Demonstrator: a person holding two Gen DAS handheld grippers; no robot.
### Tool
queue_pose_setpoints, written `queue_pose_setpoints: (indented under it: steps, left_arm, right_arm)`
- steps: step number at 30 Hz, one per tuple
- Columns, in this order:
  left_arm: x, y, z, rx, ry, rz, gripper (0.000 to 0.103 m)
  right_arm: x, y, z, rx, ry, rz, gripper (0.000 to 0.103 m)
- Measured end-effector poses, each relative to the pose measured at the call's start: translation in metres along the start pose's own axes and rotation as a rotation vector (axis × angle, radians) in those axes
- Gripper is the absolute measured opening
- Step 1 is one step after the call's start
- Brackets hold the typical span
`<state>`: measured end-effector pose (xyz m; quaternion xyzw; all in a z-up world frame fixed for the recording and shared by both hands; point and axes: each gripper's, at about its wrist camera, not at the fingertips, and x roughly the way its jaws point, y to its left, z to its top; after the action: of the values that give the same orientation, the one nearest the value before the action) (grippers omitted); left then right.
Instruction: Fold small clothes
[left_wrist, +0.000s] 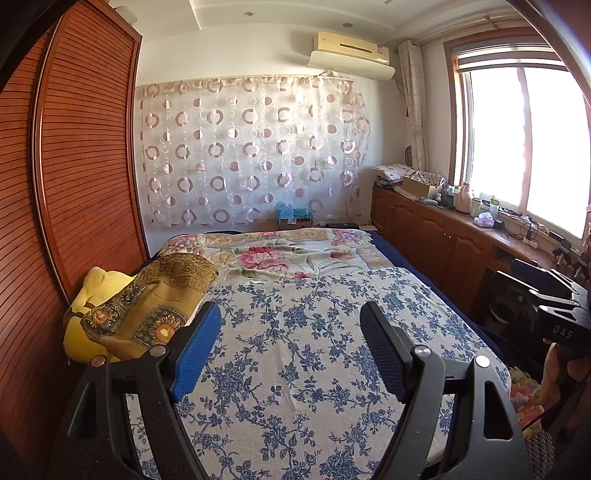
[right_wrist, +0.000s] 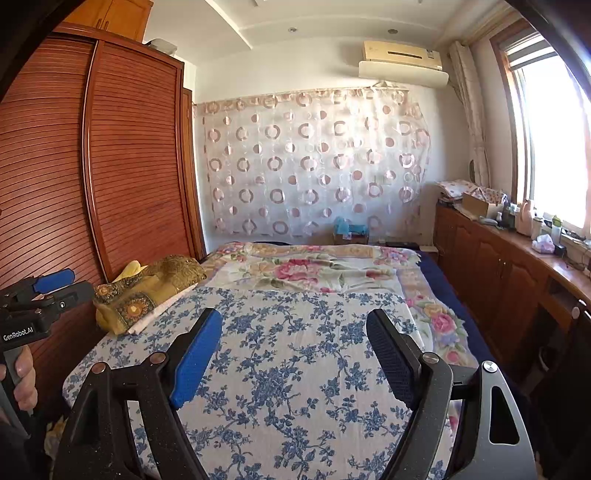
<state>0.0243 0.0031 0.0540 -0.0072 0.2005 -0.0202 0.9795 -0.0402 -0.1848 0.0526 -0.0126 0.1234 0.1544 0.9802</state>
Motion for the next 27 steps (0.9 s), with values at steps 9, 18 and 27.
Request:
queue_pose_setpoints:
  steps: [9,18,27]
  left_arm:
    - [-0.0005,-0.0010,-0.0004,0.000,-0.001,0.000,0.078]
    - [-0.0004,-0.0008,-0.0008,0.000,-0.001,0.001,0.078]
    - [-0.0006,-0.0002,-0.0009,-0.001,-0.002,-0.001,0.078]
  right_arm:
    - [0.0001,-0.0012,-0.0001,0.000,0.001,0.001,0.082]
    - [0.0006,-0.0009,0.0008,0.001,0.001,0.001,0.082]
    - [0.0000,0.0000,0.0007,0.003,-0.001,-0.003,0.082]
